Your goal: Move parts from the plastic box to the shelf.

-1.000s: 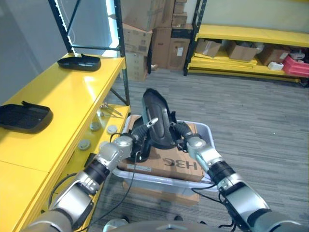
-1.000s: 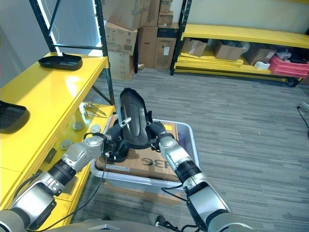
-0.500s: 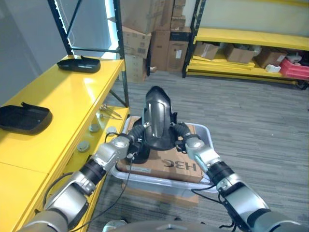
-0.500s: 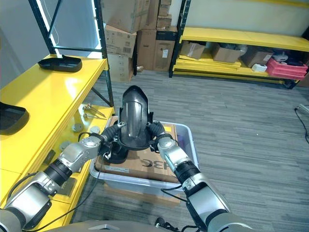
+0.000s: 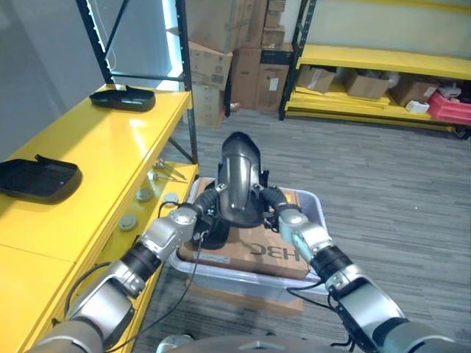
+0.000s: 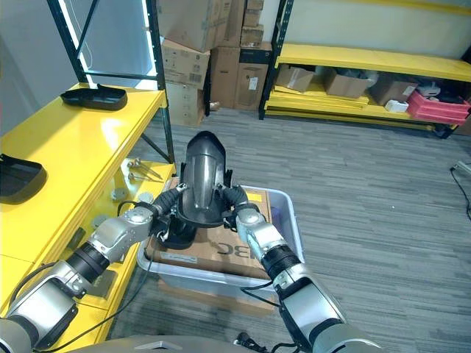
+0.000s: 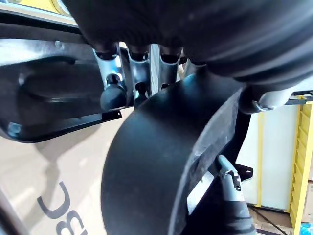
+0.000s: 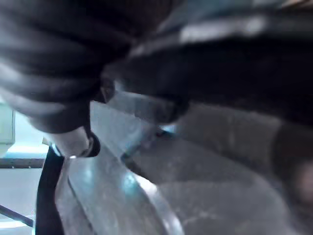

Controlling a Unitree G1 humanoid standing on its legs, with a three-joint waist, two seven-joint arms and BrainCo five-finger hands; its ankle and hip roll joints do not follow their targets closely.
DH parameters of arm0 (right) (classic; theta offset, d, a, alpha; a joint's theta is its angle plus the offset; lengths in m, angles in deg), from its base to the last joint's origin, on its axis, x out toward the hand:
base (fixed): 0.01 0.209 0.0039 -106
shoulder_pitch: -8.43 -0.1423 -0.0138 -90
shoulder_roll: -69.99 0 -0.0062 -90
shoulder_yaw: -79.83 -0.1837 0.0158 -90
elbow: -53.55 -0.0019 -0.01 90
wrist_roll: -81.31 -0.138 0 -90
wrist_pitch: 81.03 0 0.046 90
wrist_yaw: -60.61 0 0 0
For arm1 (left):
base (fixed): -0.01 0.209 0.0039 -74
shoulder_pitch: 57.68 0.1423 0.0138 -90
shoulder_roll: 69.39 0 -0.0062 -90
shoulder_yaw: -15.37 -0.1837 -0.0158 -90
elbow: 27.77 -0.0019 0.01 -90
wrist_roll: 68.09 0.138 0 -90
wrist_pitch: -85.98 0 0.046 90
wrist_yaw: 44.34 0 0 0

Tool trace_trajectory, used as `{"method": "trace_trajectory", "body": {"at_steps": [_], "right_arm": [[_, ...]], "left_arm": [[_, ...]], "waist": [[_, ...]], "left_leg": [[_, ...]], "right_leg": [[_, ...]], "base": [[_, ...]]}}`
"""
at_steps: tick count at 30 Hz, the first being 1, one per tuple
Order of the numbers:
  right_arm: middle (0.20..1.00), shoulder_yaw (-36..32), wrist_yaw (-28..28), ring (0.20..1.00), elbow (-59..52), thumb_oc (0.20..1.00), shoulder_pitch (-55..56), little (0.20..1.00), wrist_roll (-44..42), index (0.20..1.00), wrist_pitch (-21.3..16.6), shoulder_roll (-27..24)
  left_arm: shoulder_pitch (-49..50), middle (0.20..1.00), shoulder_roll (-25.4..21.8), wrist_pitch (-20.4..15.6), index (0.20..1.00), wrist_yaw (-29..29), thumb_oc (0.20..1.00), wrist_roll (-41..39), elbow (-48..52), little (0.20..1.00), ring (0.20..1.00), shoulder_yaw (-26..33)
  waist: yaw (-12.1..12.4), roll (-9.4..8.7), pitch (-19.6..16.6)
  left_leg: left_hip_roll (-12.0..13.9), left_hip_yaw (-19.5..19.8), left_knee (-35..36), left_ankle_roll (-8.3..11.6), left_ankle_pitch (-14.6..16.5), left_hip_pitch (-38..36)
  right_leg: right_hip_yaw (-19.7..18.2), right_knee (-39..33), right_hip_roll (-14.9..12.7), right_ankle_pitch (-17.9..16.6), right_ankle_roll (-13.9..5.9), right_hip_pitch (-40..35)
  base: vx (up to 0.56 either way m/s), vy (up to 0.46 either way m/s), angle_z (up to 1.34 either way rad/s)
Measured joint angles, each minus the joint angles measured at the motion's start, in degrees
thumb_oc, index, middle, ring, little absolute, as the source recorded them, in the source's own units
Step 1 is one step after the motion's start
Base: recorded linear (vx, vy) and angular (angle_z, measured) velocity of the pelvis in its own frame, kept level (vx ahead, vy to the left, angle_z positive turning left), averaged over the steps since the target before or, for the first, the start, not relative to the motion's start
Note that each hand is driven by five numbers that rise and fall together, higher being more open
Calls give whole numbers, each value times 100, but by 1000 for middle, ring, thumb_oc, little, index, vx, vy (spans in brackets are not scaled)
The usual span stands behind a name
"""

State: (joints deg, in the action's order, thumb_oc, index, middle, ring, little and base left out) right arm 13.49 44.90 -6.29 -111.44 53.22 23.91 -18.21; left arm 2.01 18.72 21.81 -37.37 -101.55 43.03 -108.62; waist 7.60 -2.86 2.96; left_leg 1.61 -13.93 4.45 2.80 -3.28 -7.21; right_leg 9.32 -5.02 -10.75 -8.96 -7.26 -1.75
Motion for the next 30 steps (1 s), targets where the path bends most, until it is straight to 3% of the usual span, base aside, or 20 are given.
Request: {"method": "trace_trajectory", "body": {"at_steps": [6,13,18,25,30], "right_arm": [[1000,-115,-183,1000,8,1000,0,1000,-485,1000,-124,133],[1000,-449,-204,1000,-43,1000,1,1000,-826,1000,-473,288],[1000,-841,-200,1000,-683,1000,126,1000,-1041,1000,-562,277],[1000,-1506,-79,1000,-1278,1000,1335,1000,-794,1000,-1018,149],[1000,-1642,644,1000,-1406,1000,2299,1000,-682,1000,-1262,142]], "left_arm": [[1,200,-4,-58,200,138,200,0,0,200,200,16],[13,200,-30,-384,200,281,200,2,0,200,200,81],[151,200,-88,-939,200,249,200,-10,65,200,200,525],[898,200,-426,-1798,200,26,200,-15,522,200,200,1653],[1794,200,-619,-2271,200,-351,200,-12,950,200,200,2243]], "waist": [[21,1,0],[15,1,0],[-1,2,-1],[63,5,-2],[234,27,-11]], "left_leg": [[-1,26,0,-1,0,2],[-4,25,0,1,1,3],[-11,29,1,6,14,13],[-67,145,5,-36,56,71],[-177,466,37,-87,75,191]], "right_leg": [[33,8,2,-45,8,-16],[34,3,4,-21,26,-12],[29,5,4,4,-2,-2],[50,39,-24,-43,-29,-21],[145,40,-107,-25,-59,-9]], "base": [[-4,0,1],[0,0,0],[0,0,0],[-11,24,6],[-23,-3,16]]}}
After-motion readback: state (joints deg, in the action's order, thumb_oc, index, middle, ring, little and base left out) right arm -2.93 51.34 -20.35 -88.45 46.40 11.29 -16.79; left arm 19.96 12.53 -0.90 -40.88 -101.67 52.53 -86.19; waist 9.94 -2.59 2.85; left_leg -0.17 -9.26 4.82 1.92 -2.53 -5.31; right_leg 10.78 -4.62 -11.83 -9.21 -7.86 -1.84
